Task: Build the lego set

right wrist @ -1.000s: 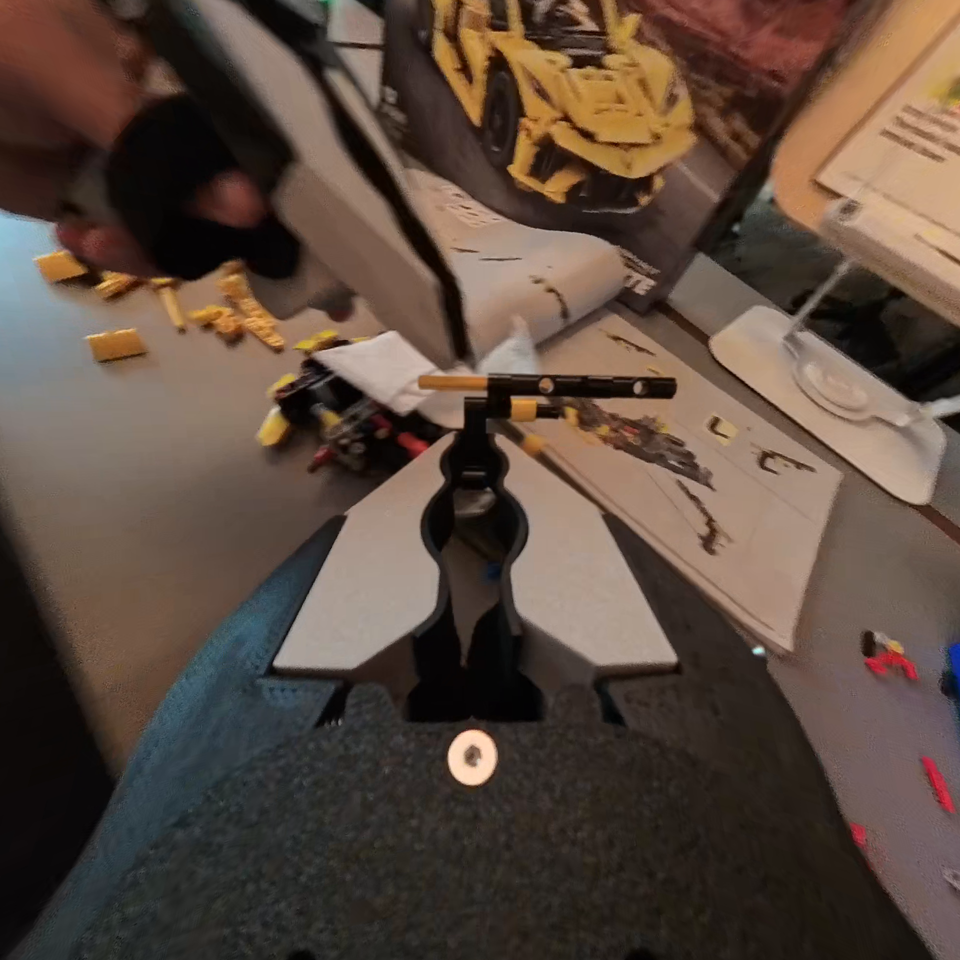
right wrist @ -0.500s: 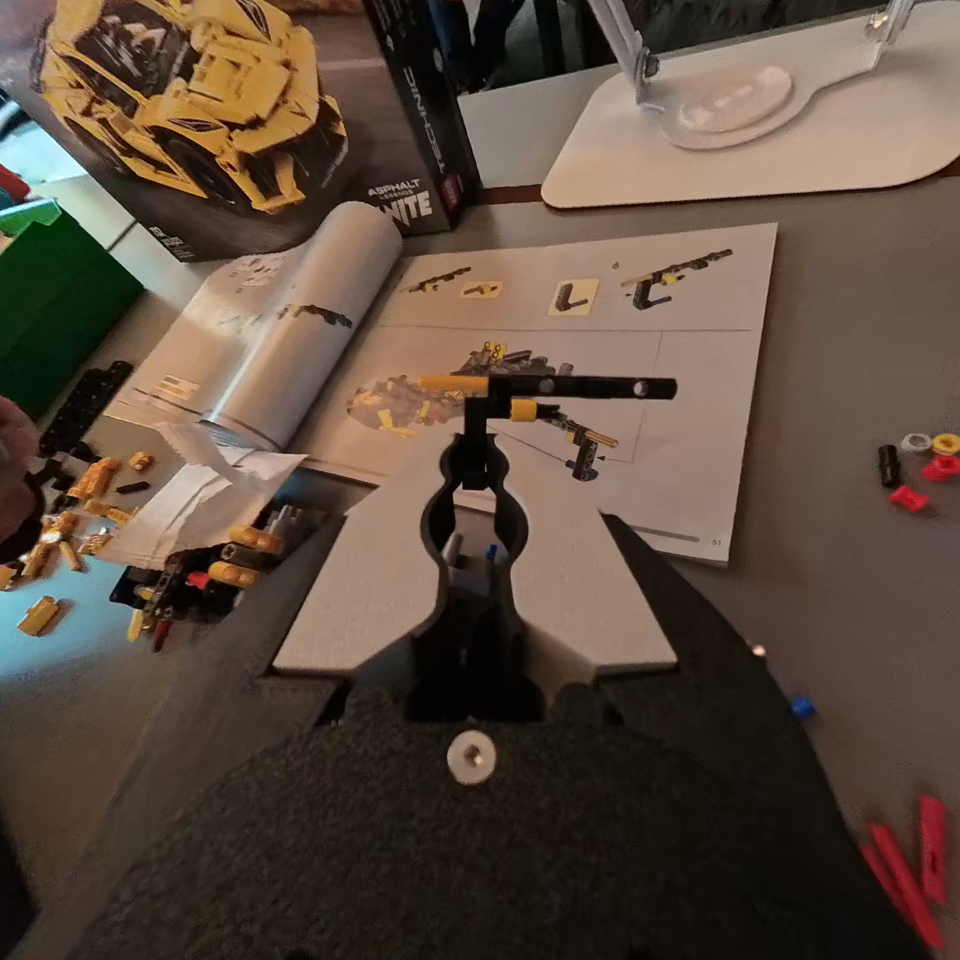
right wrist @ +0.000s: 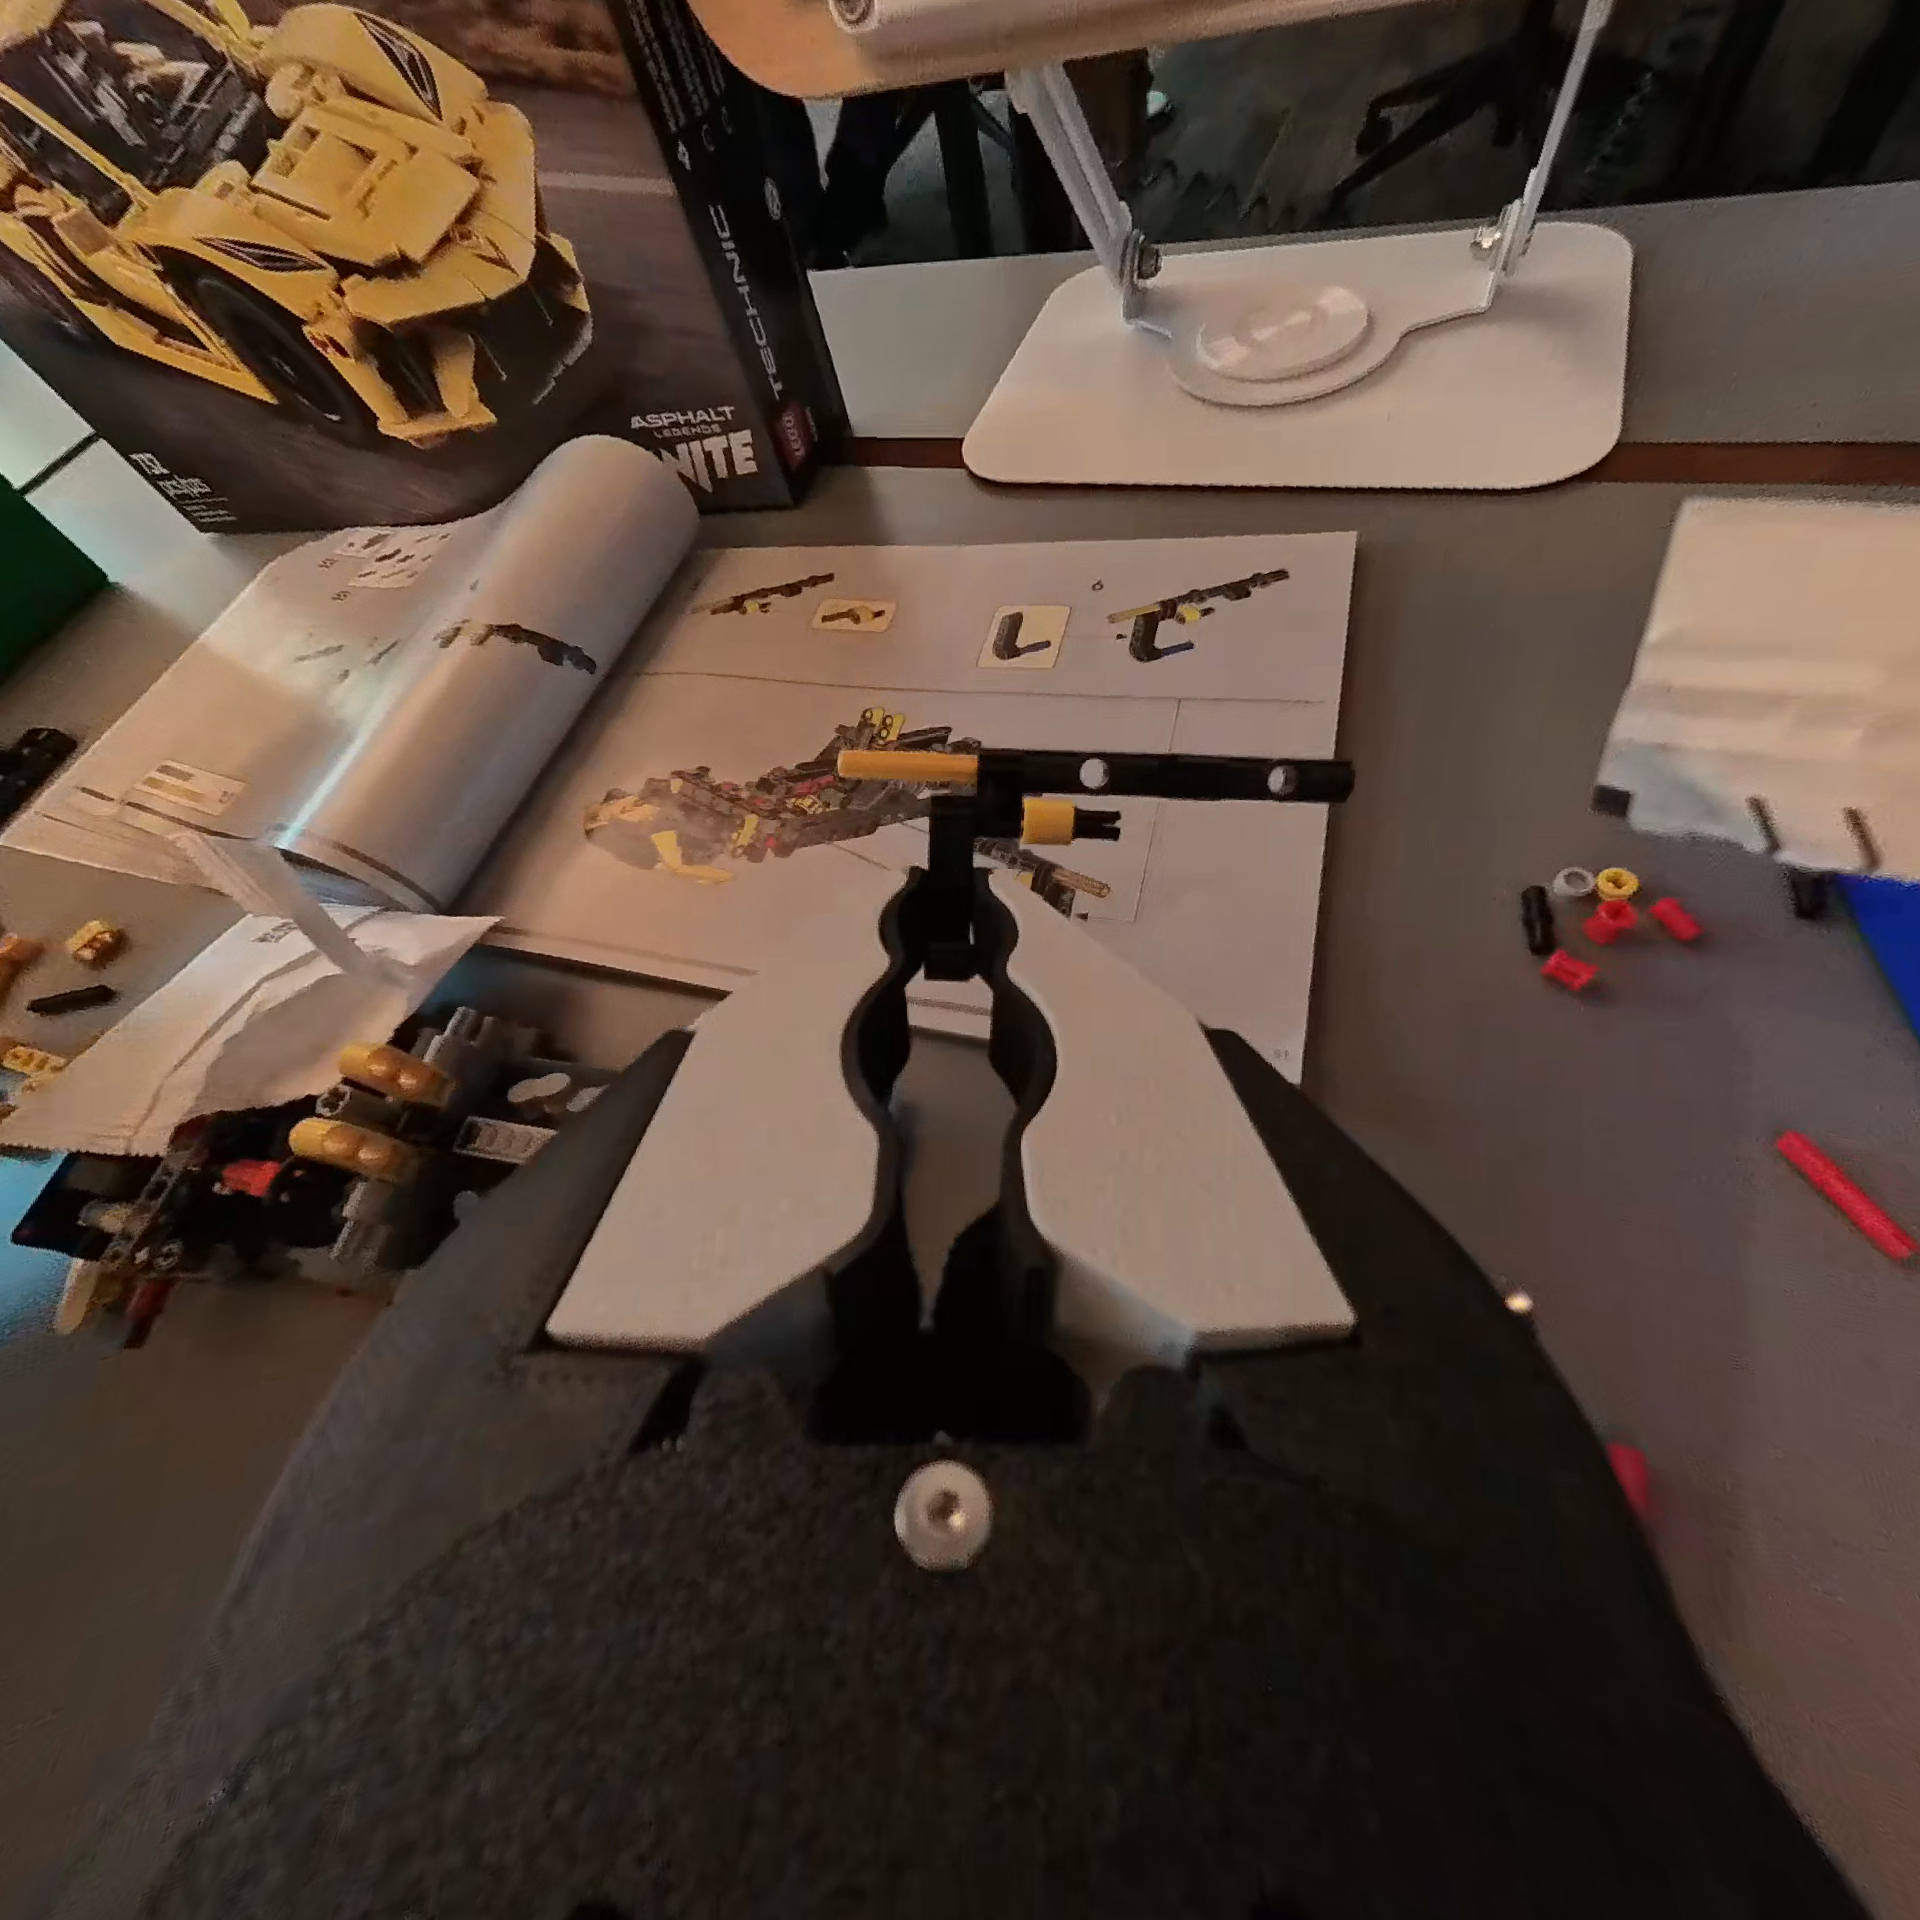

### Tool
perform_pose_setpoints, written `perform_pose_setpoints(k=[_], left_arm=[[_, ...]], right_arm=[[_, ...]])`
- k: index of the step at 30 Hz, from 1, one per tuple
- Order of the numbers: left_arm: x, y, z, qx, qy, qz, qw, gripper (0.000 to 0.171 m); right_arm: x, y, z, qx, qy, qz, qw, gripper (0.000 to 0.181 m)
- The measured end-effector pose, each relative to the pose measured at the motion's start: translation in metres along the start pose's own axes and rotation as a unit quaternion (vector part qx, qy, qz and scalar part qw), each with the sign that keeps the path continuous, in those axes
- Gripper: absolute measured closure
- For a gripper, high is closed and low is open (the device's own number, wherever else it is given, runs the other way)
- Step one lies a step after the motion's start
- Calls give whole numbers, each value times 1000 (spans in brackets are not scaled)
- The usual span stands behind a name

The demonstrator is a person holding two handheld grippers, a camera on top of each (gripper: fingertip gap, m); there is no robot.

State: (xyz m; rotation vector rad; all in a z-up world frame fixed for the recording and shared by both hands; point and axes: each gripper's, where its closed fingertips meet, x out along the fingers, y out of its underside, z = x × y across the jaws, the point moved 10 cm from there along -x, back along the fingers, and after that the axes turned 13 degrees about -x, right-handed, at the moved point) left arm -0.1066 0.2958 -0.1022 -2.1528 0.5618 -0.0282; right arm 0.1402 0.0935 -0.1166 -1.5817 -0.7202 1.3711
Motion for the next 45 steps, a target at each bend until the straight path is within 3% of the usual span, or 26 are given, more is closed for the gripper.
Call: perform_pose_setpoints(k=[22, 26, 29, 37, 45], left_arm=[[3, 5, 9, -3, -8, 10, 1000, 160], [7, 5, 3, -6, 6, 4, 1000, 160], [18, 2, -7, -21, 10, -13, 1000, 156], [42, 13, -38, -5, -20, -12, 1000, 156], [42, 16, -44, 24, -34, 2, 999, 166]], right_arm=[[5, 6, 17, -67, -34, -2, 997, 174], [-2, -6, 40, -149, -49, -42, 987, 174], [-4, -13, 64, -202, -34, -36, 978, 174], [-17, -18, 114, -245, -47, -60, 967, 174], [-23, -13, 133, -295, -40, -79, 952, 174]])
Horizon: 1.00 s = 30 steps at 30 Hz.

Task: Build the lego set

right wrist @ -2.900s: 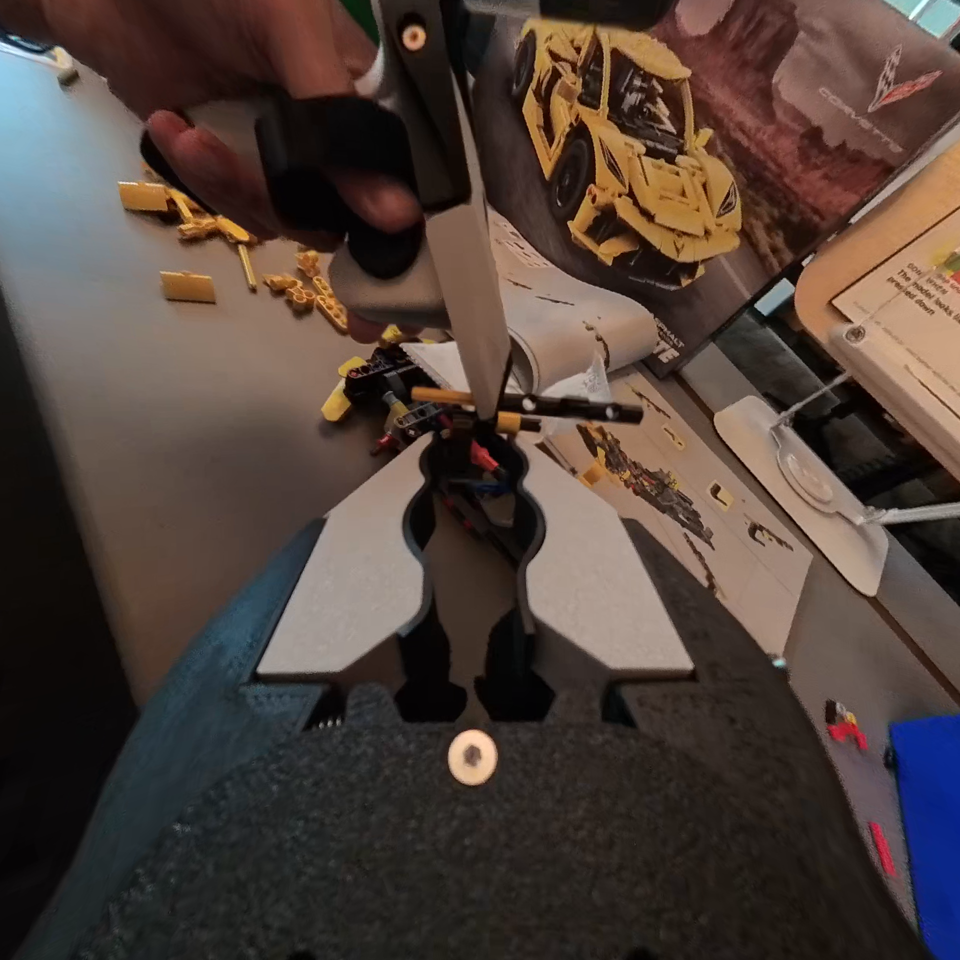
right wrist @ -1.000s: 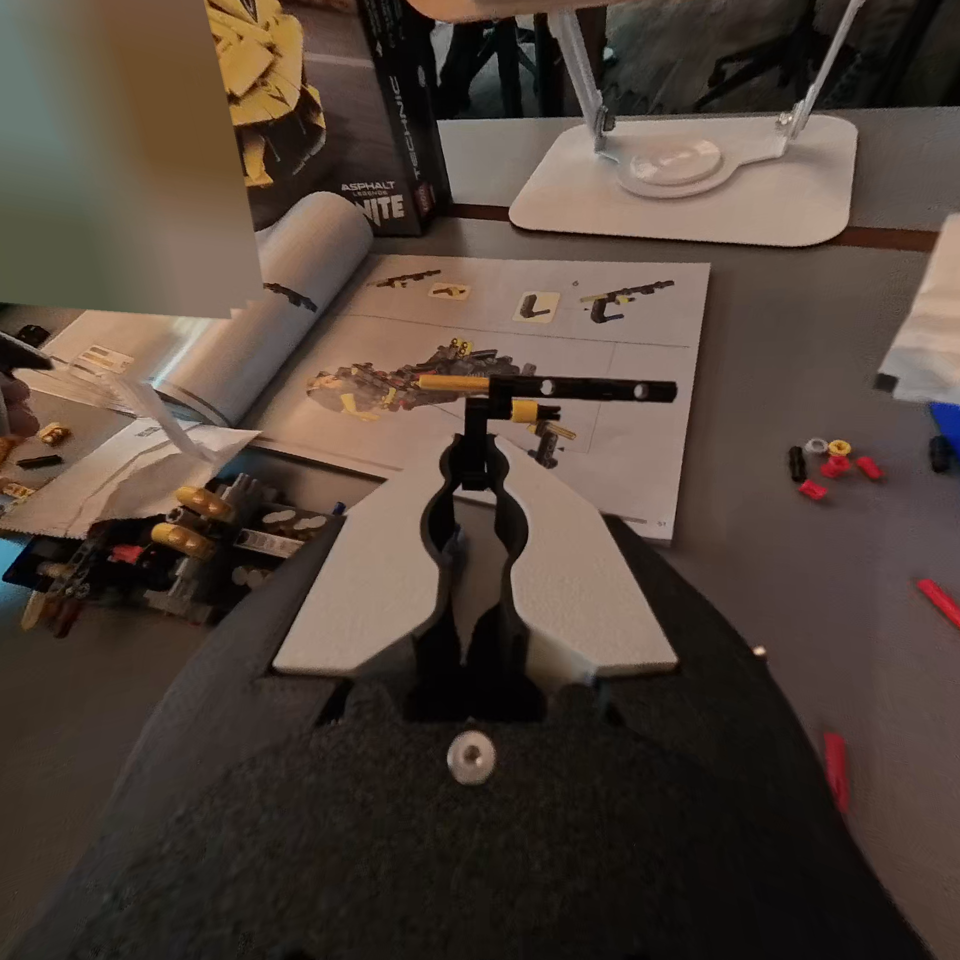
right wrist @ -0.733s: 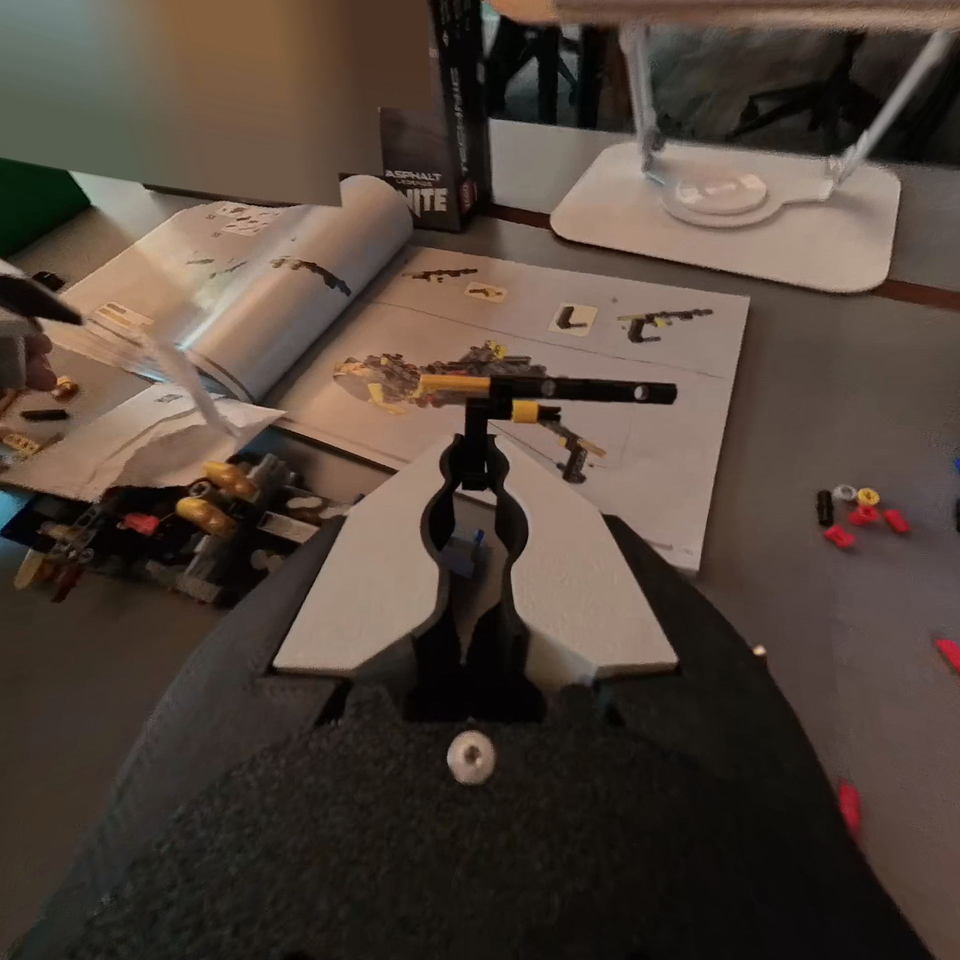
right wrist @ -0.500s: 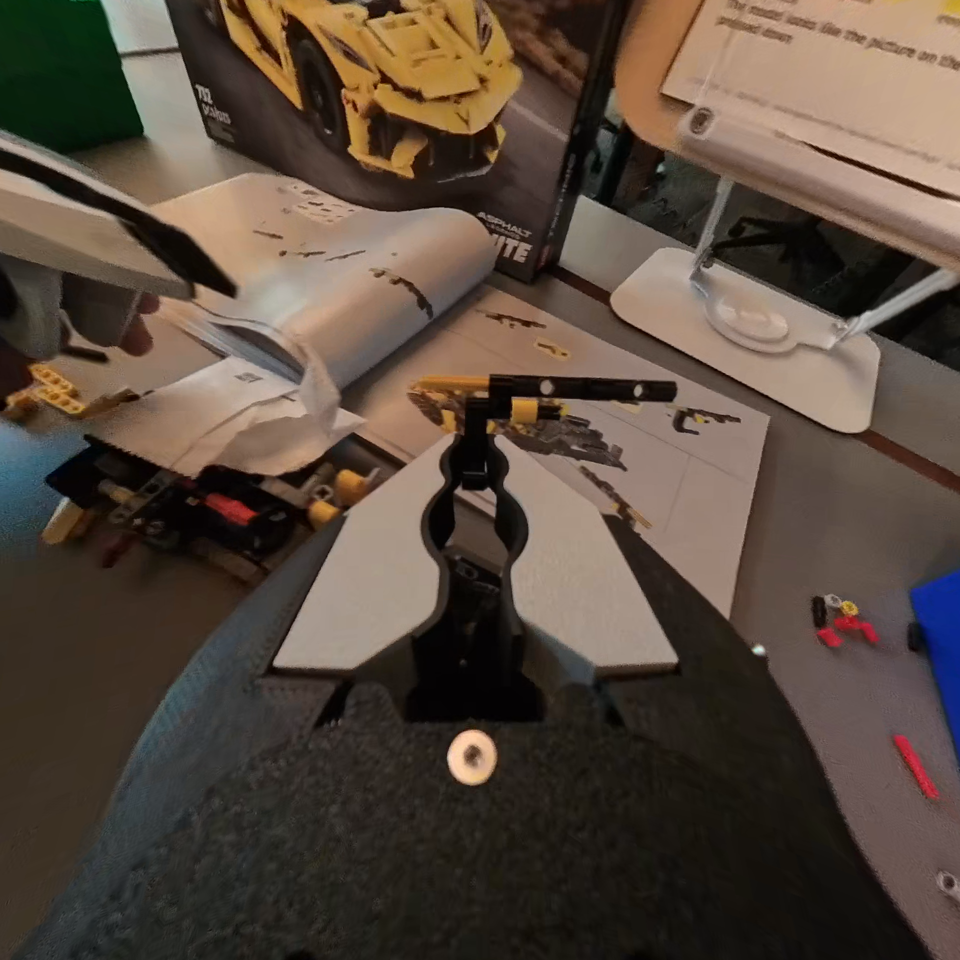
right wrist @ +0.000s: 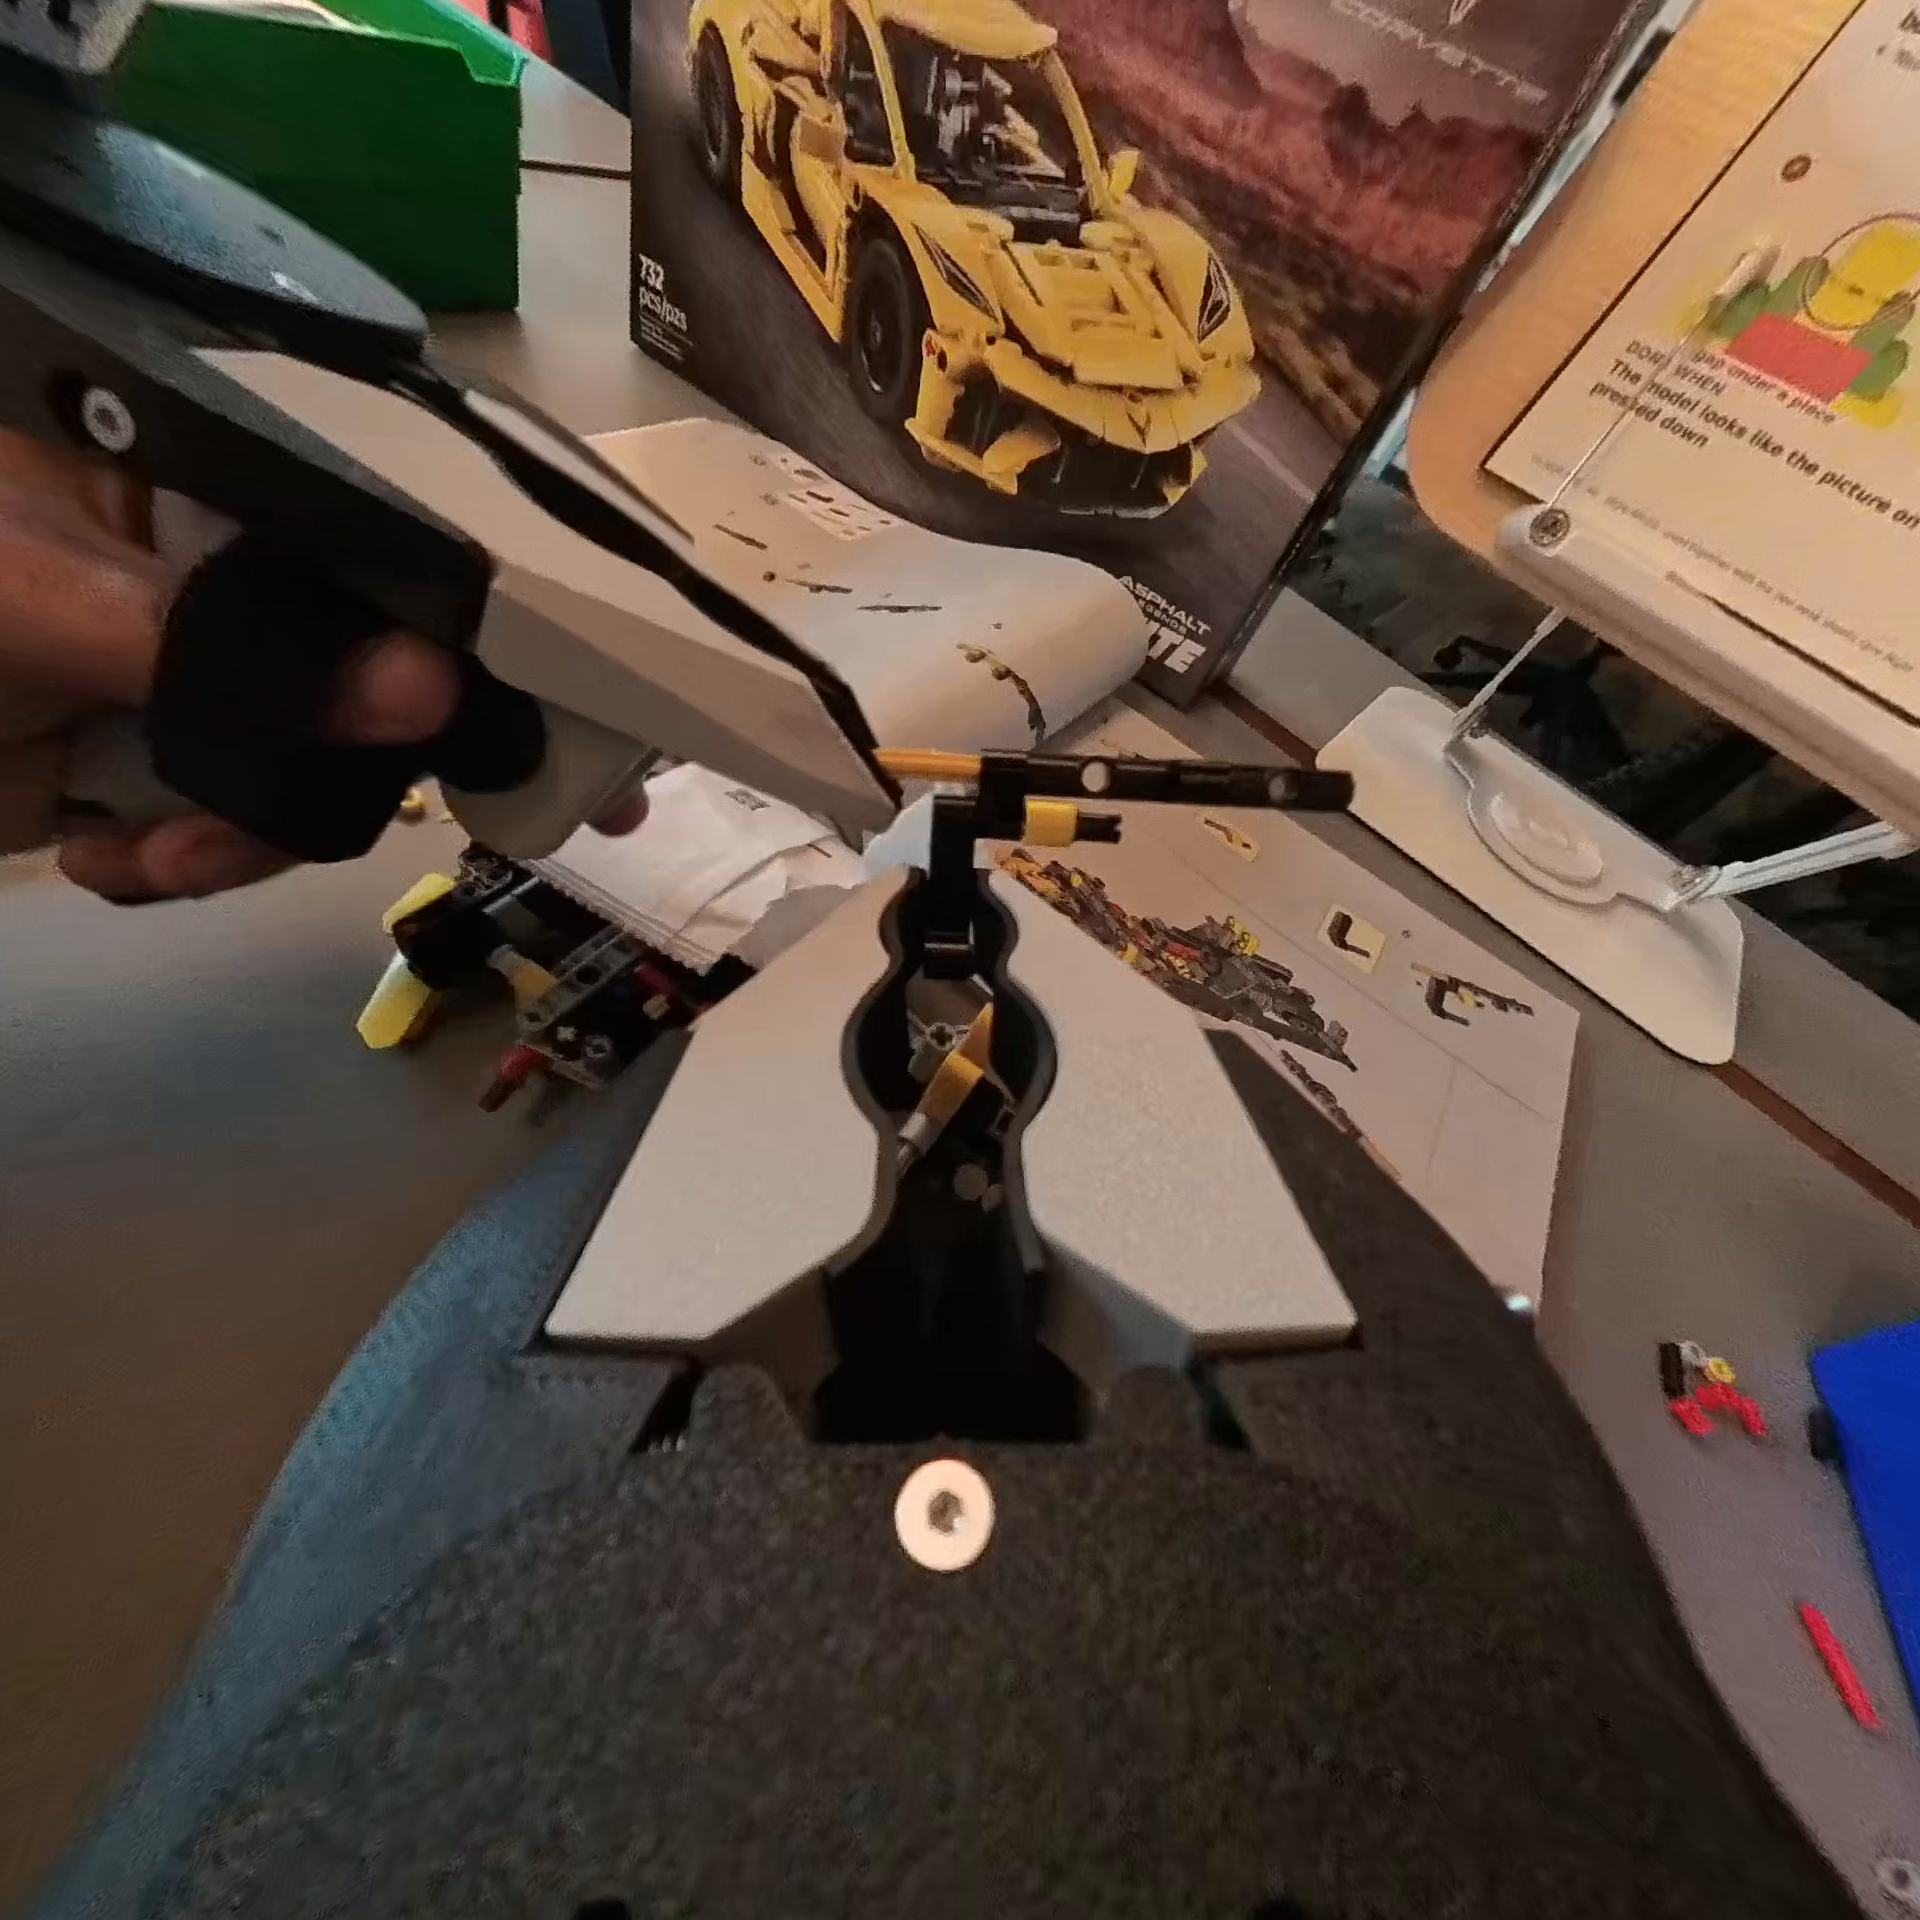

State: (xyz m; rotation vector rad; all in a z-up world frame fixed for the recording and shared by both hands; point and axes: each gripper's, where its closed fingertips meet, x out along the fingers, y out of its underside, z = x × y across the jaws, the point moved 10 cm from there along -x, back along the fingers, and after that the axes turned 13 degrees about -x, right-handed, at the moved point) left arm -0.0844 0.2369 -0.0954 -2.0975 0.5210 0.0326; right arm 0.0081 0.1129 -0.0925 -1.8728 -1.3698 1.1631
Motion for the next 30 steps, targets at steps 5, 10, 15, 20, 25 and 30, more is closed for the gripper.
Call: perform_pose_setpoints(k=[5, 10, 15, 20, 25, 30], left_arm=[[-5, 2, -1, 31, 6, 19, 999, 171], [-17, 4, 3, 19, 61, 72, 995, 171], [-38, 17, 8, 64, 39, 137, 988, 165], [-55, 14, 25, 144, -89, 156, 973, 129], [-41, 23, 14, 267, -129, 235, 925, 129], [-36, 31, 12, 341, -192, 247, 886, 149]], right_arm=[[0, 3, 0, -3, -14, -2, 1000, 174], [-8, -1, 9, 30, -59, -20, 998, 173], [-43, 0, 23, 80, -53, 25, 995, 174], [-59, 17, 53, 120, -139, 167, 969, 174], [-48, 28, 63, 87, -147, 236, 957, 173], [-44, 27, 68, 116, -169, 231, 951, 172]])
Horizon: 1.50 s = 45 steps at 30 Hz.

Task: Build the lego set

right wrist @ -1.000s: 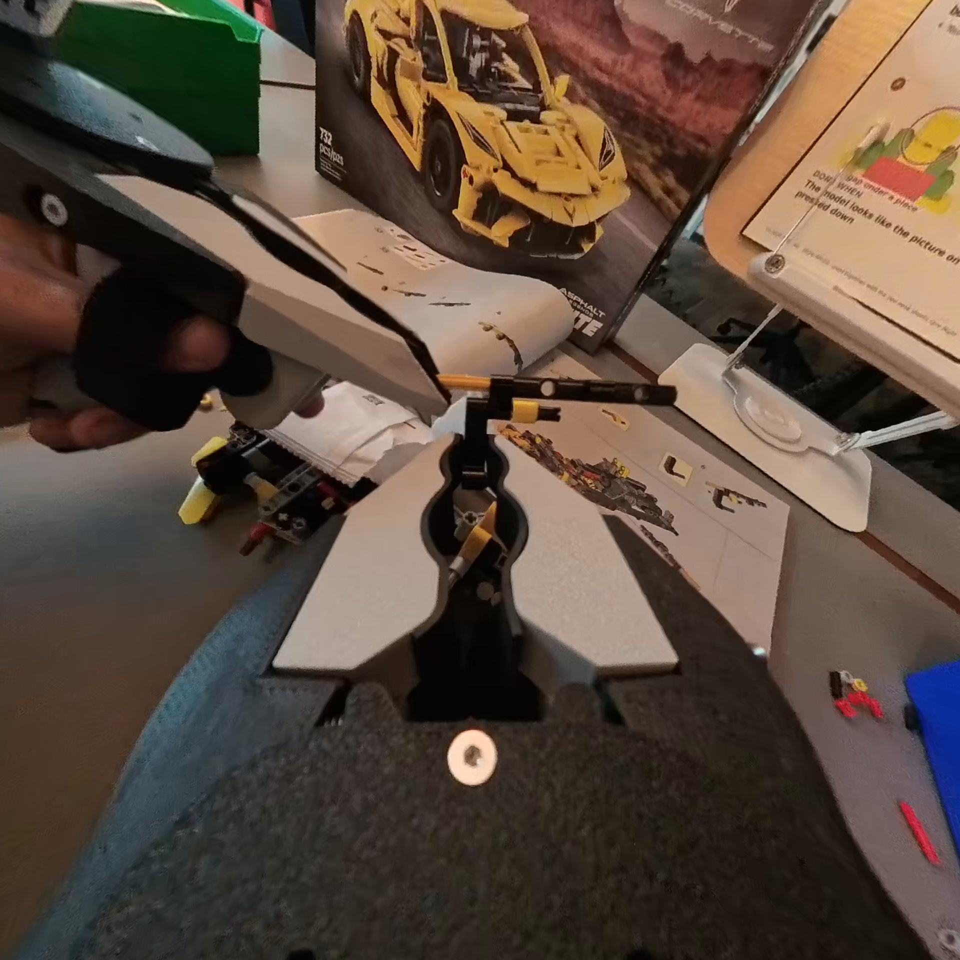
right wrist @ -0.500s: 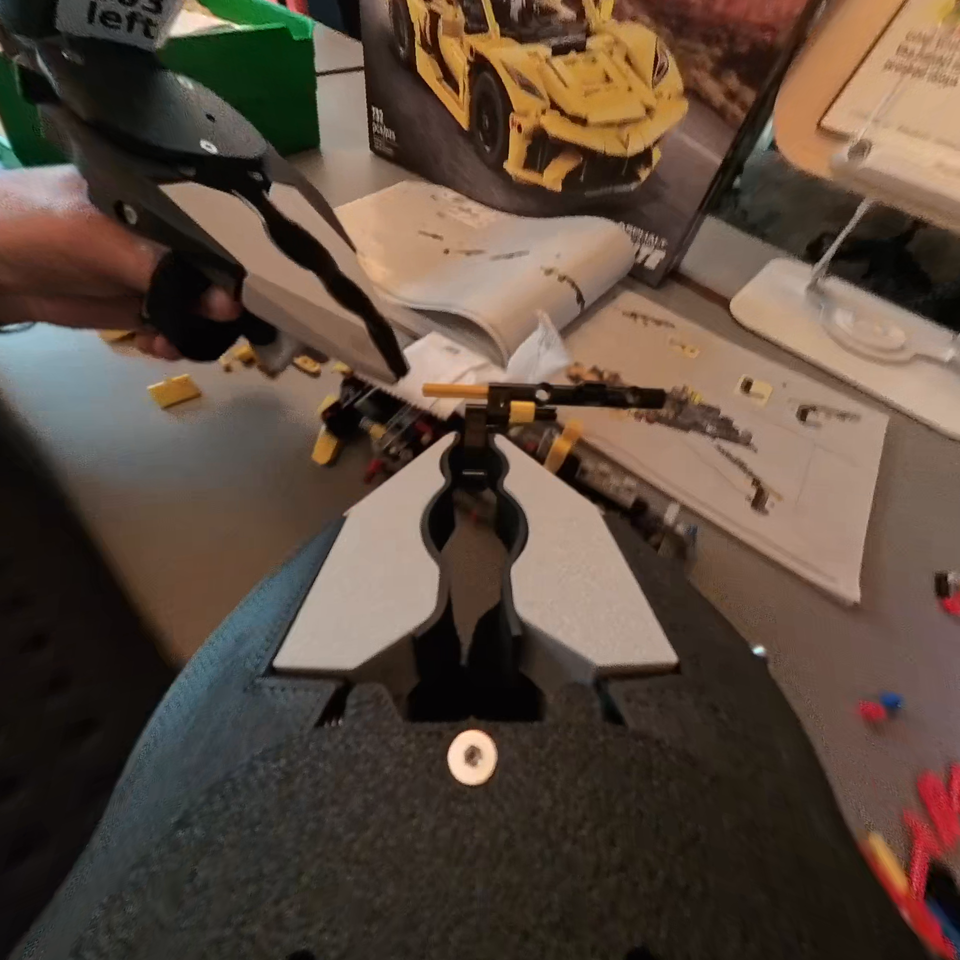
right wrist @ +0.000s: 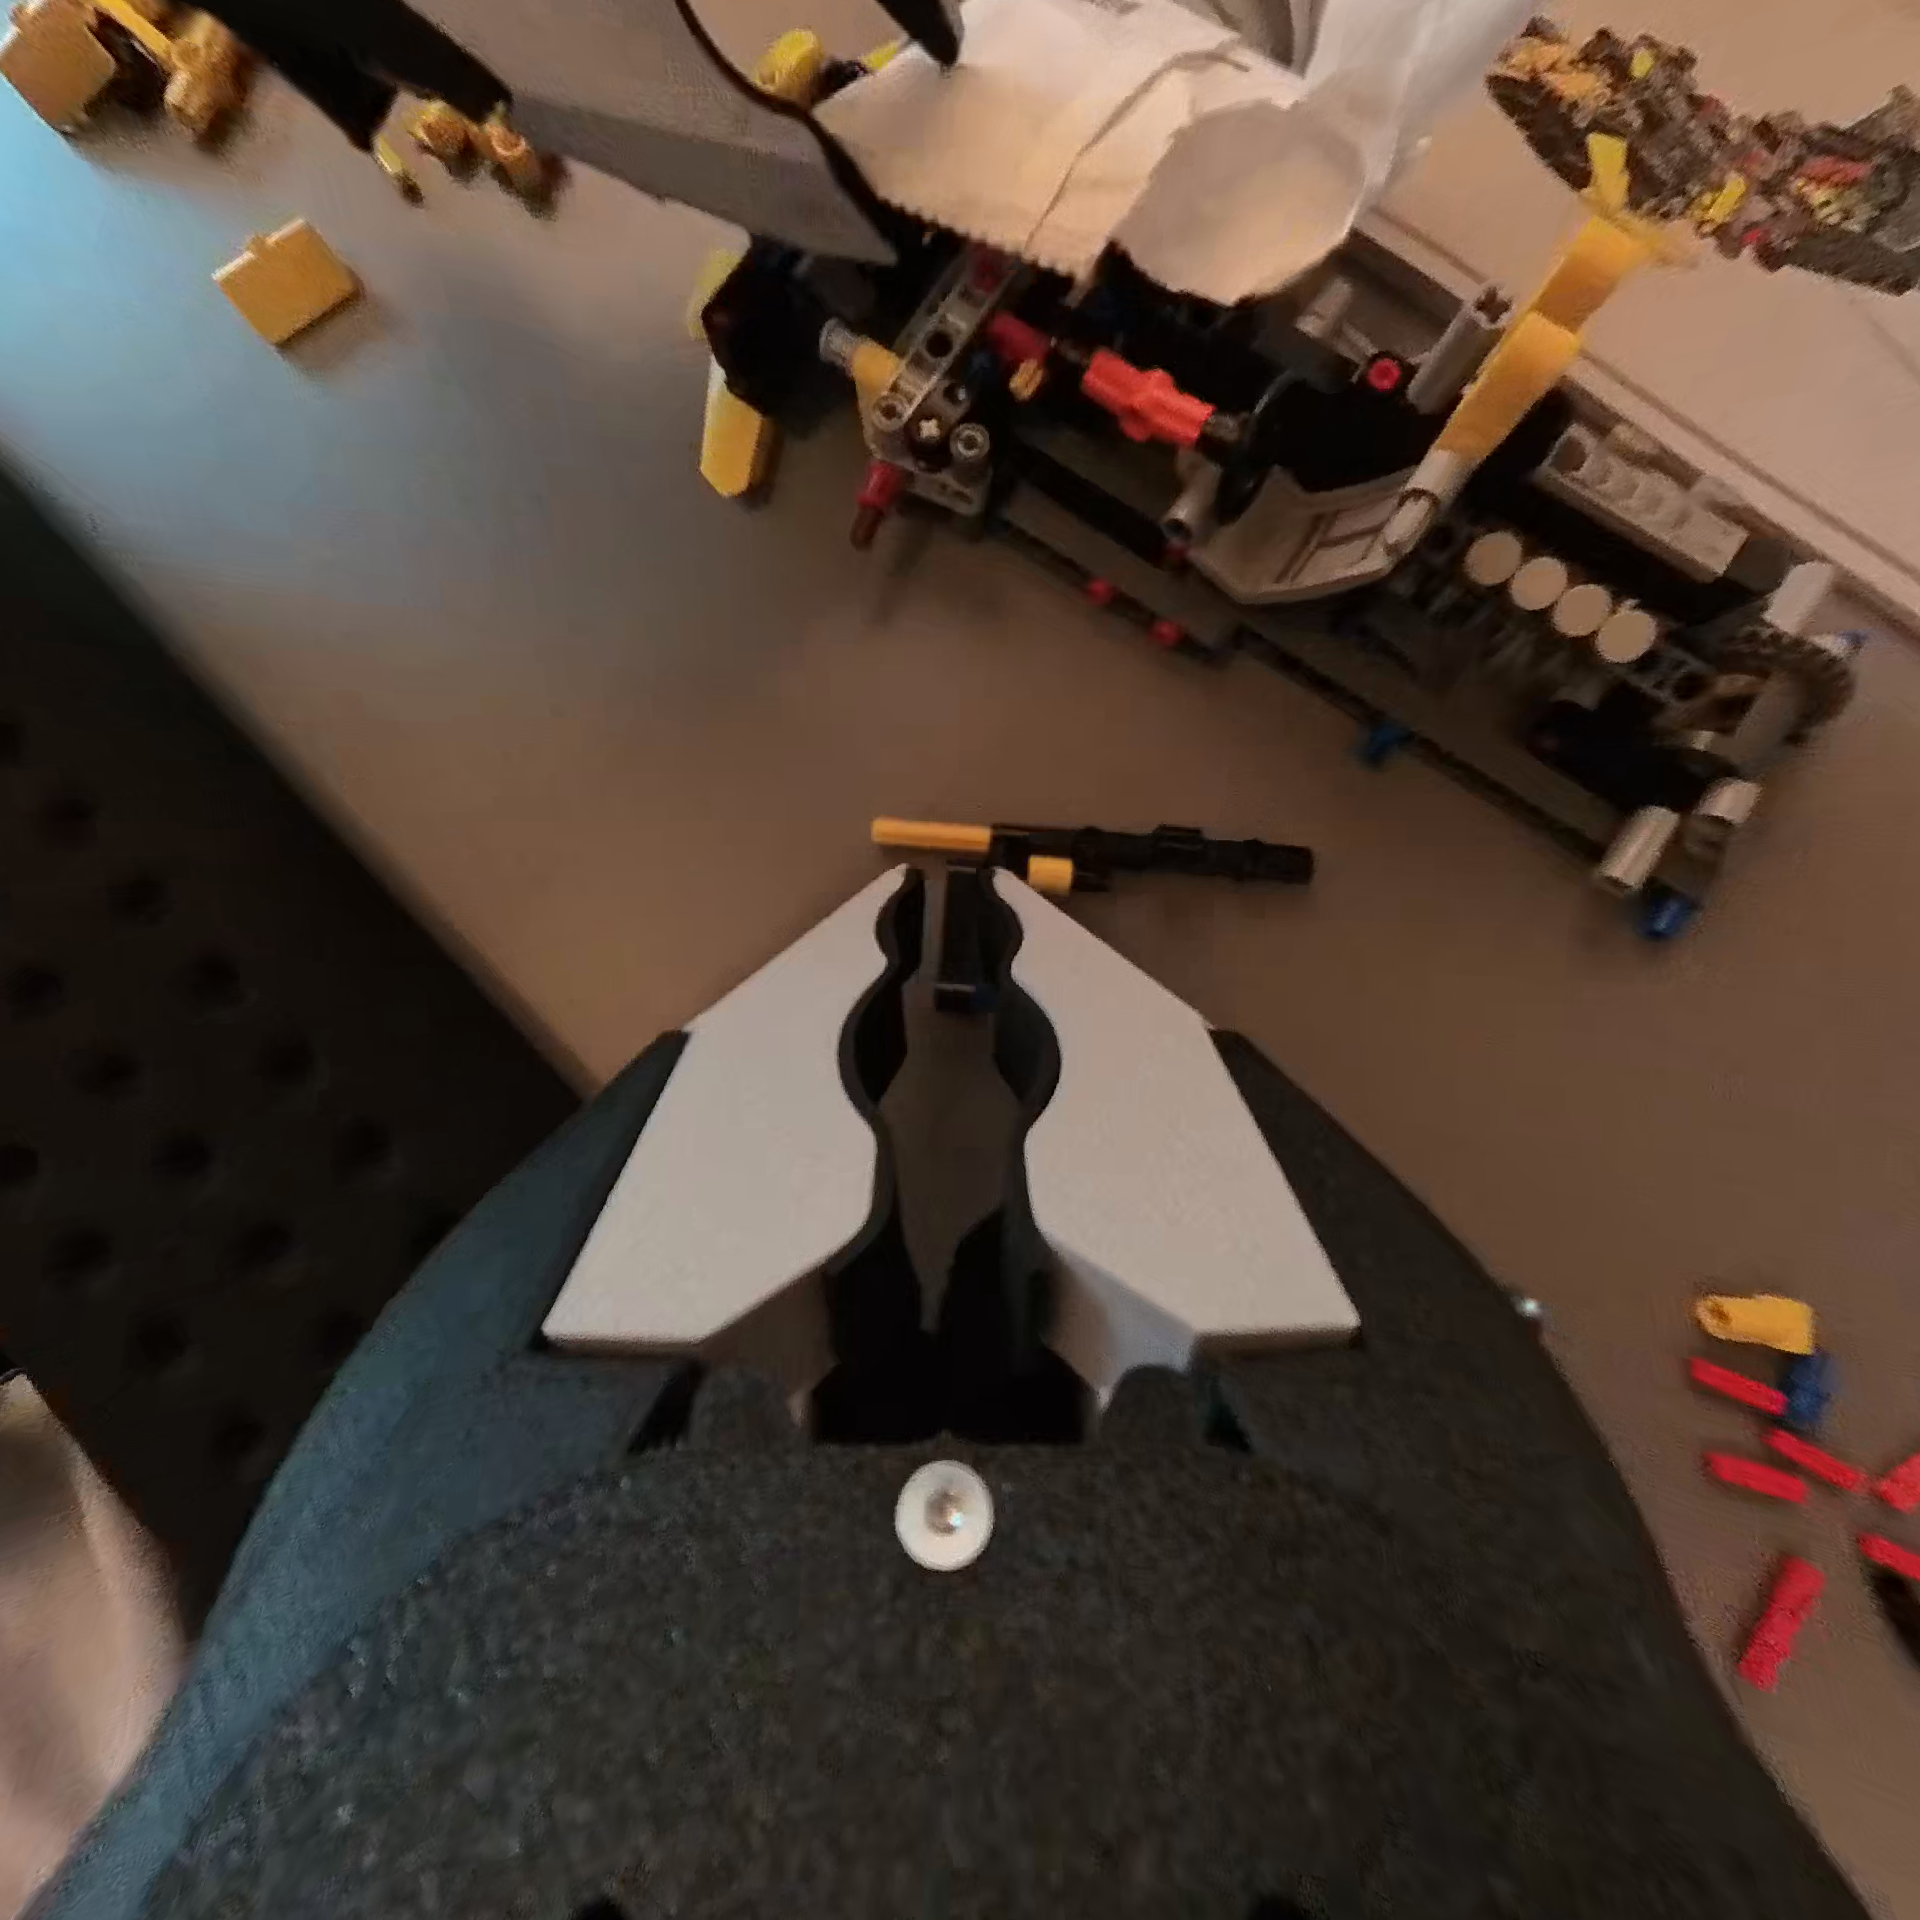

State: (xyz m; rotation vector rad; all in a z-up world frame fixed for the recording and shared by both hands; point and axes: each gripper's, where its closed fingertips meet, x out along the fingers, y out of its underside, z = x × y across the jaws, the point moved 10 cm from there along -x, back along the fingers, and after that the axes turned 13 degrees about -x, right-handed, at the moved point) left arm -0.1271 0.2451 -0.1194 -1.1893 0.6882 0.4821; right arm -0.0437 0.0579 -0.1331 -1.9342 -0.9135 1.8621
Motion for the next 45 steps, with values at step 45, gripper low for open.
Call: perform_pose_setpoints(k=[45], left_arm=[[-24, 2, -37, -237, 306, -212, 898, 154]], right_arm=[[-100, 76, -404, 10, 138, 195, 971, 147]])
